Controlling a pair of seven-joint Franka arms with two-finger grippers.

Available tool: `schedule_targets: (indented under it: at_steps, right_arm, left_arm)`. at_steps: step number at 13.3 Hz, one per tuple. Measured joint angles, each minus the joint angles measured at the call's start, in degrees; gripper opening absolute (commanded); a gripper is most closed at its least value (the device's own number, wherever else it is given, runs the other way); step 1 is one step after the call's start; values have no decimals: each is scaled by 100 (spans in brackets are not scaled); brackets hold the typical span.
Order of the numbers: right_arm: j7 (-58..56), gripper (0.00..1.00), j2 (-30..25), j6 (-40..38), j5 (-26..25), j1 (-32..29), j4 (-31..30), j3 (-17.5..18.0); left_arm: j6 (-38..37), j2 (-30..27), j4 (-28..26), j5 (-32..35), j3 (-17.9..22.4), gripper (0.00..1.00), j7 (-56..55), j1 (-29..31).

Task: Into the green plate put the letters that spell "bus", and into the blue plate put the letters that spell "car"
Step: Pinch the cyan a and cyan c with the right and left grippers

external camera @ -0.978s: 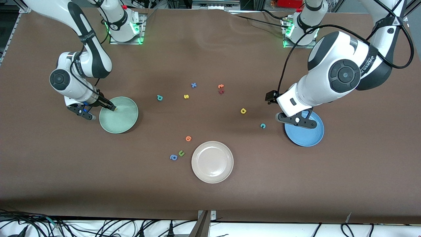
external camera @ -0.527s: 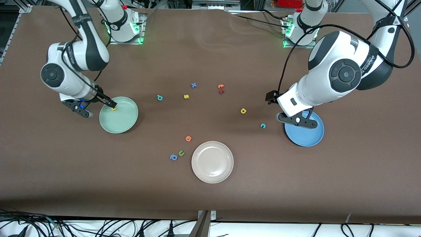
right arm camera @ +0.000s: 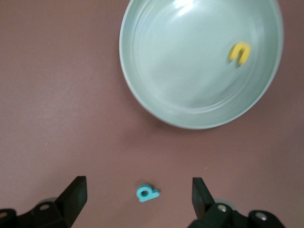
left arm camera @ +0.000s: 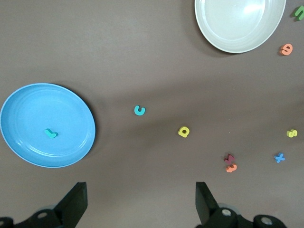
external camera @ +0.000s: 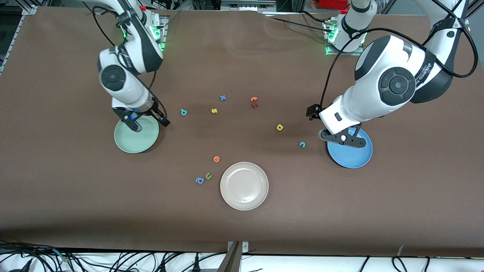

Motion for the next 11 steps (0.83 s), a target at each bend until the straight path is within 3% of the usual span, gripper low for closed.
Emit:
schedule_targets:
  at_steps: [5, 7, 9, 11]
  right_arm:
    - [710, 96, 366, 1214, 0, 100, -746, 345]
    - [933, 92, 387, 1583, 0, 253, -967, 358]
    - [1024, 81, 435, 1772, 0, 337, -1061, 360]
    - [1027, 80, 526, 1970, -6, 338, -1114, 351]
  left_arm:
    - [839, 670, -173, 395, -1, 100, 0, -11]
    - [997, 1101, -179, 861, -2, 100, 0, -16]
    - [1318, 1470, -187, 1315, -4, 100, 0, -29]
    - [1805, 1751, -293, 1804, -6, 100, 0, -66]
